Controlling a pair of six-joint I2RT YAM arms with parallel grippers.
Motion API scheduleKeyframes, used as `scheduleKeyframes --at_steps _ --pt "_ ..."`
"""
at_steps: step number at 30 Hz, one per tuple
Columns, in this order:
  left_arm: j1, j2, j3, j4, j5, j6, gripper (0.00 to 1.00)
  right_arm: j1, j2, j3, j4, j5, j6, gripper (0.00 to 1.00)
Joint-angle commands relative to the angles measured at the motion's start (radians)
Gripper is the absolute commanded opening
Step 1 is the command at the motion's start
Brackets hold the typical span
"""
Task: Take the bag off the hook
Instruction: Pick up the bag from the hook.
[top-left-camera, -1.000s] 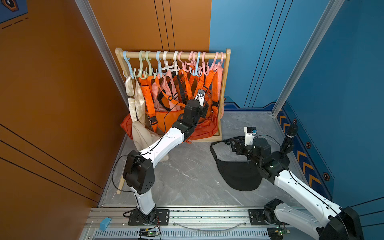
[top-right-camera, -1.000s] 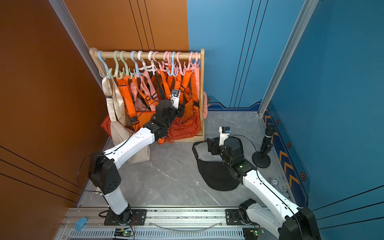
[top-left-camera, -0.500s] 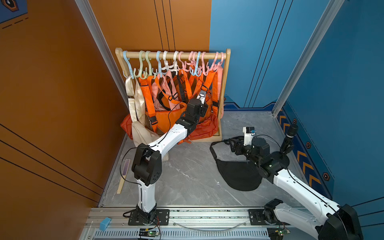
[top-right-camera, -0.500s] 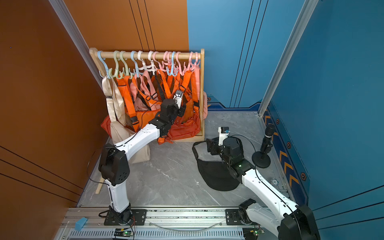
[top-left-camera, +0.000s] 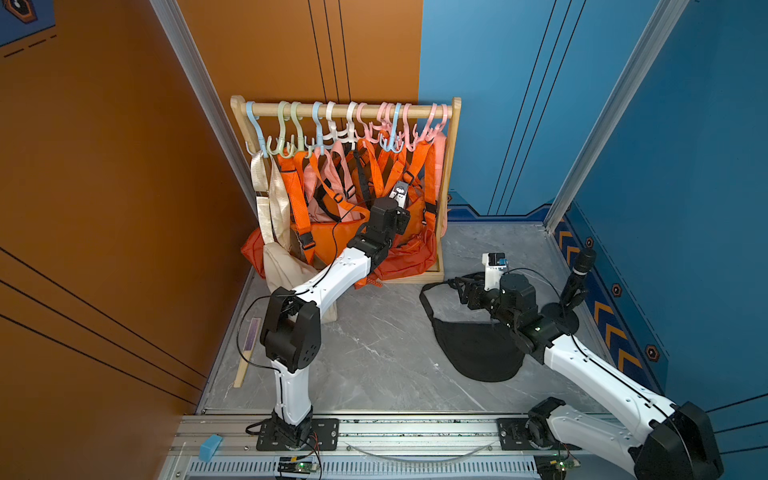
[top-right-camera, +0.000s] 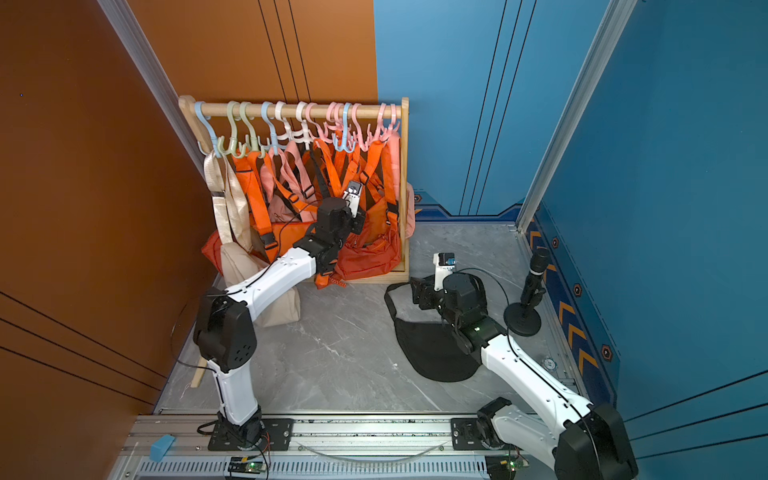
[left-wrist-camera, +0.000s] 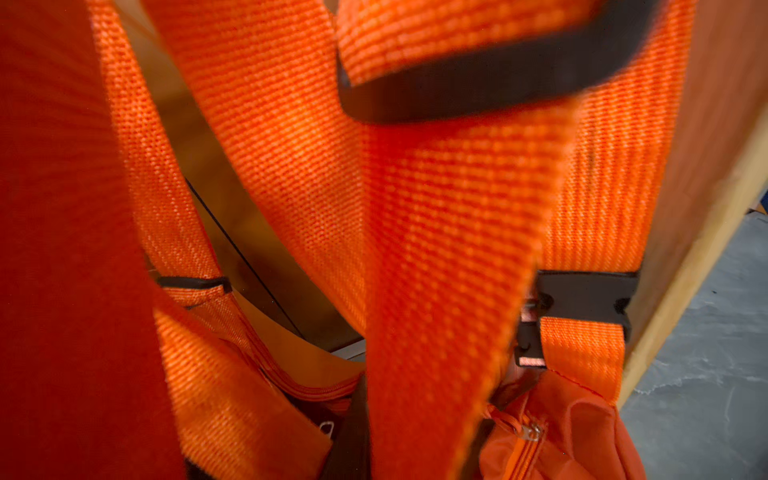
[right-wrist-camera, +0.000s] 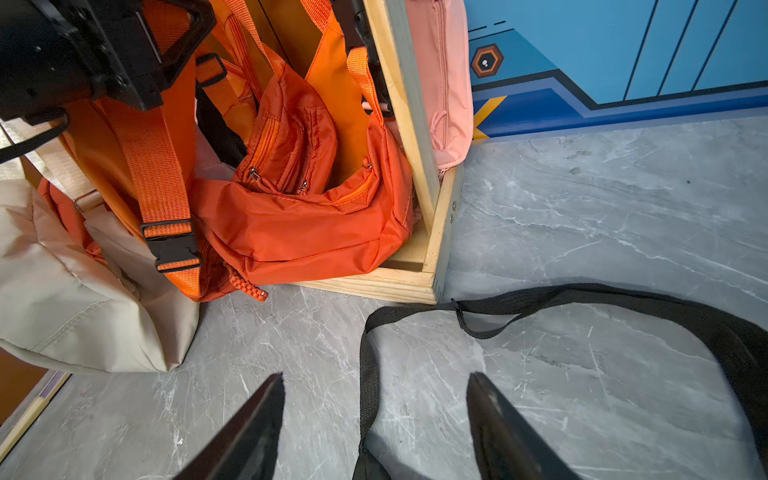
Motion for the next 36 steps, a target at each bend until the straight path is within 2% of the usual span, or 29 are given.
scheduleKeyframes --at_steps 1,6,13,19,25,31,36 --pt "0.005 -0.088 -0.033 0.029 0.050 -0.026 0.00 0.011 0.008 0.054 -0.020 -0.012 -0.026 0.71" --pt "0.006 -0.157 -0.077 0.037 0.109 -0.044 0.00 0.017 0.011 0.078 0.004 0.020 -0.069 0.71" --pt "0.009 -0.260 -0.135 0.046 0.130 -0.079 0.00 -0.003 0.086 0.187 0.056 -0.006 -0.110 0.72" --pt "0.026 -0.348 -0.191 0.062 0.143 -0.119 0.00 -0.010 0.186 0.312 0.099 -0.089 -0.134 0.78" --pt "0.047 -0.414 -0.241 0.082 0.155 -0.148 0.00 -0.004 0.315 0.491 0.079 -0.161 -0.182 0.90" --pt "0.078 -0.455 -0.259 0.081 0.175 -0.177 0.00 -0.006 0.464 0.682 0.048 -0.208 -0.206 0.88" --pt "0.113 -0.480 -0.268 0.083 0.193 -0.200 0.00 -0.029 0.600 0.843 0.047 -0.276 -0.170 0.85"
